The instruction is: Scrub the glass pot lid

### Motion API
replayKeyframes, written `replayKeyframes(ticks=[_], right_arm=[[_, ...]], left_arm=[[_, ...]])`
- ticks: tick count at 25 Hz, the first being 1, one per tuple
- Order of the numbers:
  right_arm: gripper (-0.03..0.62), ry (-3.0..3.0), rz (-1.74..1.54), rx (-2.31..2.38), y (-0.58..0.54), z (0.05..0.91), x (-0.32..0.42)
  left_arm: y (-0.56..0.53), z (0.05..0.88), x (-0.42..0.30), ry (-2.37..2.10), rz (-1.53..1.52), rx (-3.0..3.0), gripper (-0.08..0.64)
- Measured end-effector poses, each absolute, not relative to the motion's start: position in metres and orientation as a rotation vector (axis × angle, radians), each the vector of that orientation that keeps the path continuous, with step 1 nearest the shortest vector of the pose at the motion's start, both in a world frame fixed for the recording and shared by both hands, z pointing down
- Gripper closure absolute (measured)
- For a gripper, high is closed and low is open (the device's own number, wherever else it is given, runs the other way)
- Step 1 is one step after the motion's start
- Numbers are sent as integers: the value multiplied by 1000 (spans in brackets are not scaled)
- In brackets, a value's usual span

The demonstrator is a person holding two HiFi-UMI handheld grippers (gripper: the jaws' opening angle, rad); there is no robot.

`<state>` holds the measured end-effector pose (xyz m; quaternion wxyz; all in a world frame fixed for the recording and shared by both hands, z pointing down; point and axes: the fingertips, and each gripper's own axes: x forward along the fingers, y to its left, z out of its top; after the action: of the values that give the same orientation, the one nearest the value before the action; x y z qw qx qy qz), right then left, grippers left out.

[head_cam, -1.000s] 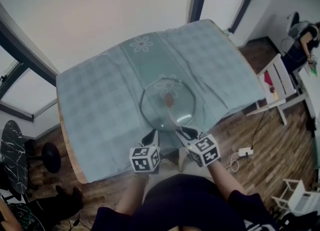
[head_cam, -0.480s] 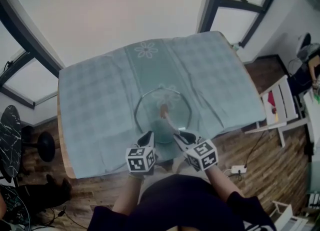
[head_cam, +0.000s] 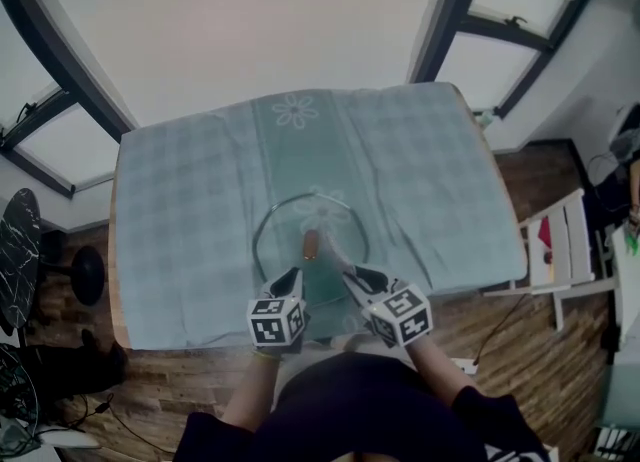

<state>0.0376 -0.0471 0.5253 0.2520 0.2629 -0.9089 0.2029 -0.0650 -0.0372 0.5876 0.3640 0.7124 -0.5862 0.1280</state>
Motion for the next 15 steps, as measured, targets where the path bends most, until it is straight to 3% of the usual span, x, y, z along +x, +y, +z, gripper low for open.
replayKeyframes(ticks=[8, 15], right_arm=[[511, -2499, 560, 613, -66, 526, 57], [511, -2524, 565, 555, -76, 526, 73]], left_arm=[[-48, 602, -54, -1573, 343, 1737, 546], [-57, 609, -44, -1638, 361, 1682, 426]])
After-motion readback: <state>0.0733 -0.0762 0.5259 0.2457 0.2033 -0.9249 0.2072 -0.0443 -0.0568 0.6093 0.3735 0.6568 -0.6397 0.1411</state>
